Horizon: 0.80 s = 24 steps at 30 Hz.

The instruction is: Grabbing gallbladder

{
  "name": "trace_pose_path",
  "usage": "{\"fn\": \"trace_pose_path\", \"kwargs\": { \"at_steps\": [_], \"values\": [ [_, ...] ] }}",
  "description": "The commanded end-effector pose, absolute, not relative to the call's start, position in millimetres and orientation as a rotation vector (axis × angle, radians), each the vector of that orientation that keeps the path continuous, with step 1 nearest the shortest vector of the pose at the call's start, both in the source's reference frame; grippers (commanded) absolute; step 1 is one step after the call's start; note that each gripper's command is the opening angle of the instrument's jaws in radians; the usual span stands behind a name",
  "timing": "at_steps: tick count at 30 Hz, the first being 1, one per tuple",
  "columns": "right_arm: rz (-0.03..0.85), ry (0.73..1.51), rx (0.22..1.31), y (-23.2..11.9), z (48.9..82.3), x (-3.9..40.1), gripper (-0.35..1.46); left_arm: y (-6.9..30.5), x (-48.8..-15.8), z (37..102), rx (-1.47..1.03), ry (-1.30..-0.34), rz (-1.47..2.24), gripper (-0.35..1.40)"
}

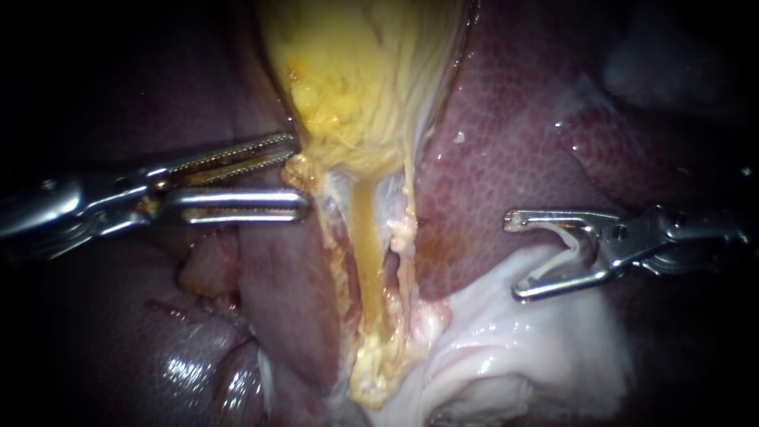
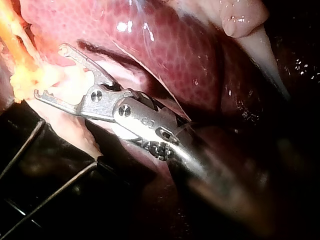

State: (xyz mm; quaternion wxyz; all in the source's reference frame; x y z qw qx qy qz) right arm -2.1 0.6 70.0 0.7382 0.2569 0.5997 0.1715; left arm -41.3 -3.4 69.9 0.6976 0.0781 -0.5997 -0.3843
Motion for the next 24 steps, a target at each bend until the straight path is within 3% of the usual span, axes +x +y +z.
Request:
{"fn": "trace_pose_path", "kwargs": {
  "at_steps": [1, 3, 5, 6, 11, 24],
  "values": [
    [0.377, 1.317, 0.564, 0.6, 70.0, -2.1, 0.60, -3.4, -41.3, 70.0, 0.174, -1.337, -0.857, 0.29],
    [0.377, 1.317, 0.564, 0.6, 70.0, -2.1, 0.60, -3.5, -41.4, 70.0, 0.173, -1.337, -0.856, 0.14],
    [0.377, 1.317, 0.564, 0.6, 70.0, -2.1, 0.60, -3.6, -41.3, 70.1, 0.173, -1.337, -0.856, -0.28],
    [0.377, 1.317, 0.564, 0.6, 70.0, -2.1, 0.60, -3.6, -41.3, 70.1, 0.172, -1.329, -0.849, -0.35],
    [0.377, 1.317, 0.564, 0.6, 70.0, -2.1, 0.60, -3.6, -40.8, 69.7, 0.207, -1.262, -0.844, -0.35],
    [0.376, 1.316, 0.564, 0.6, 70.0, -2.1, 0.60, -3.8, -40.7, 69.5, 0.221, -1.245, -0.850, -0.35]
  ]
}}
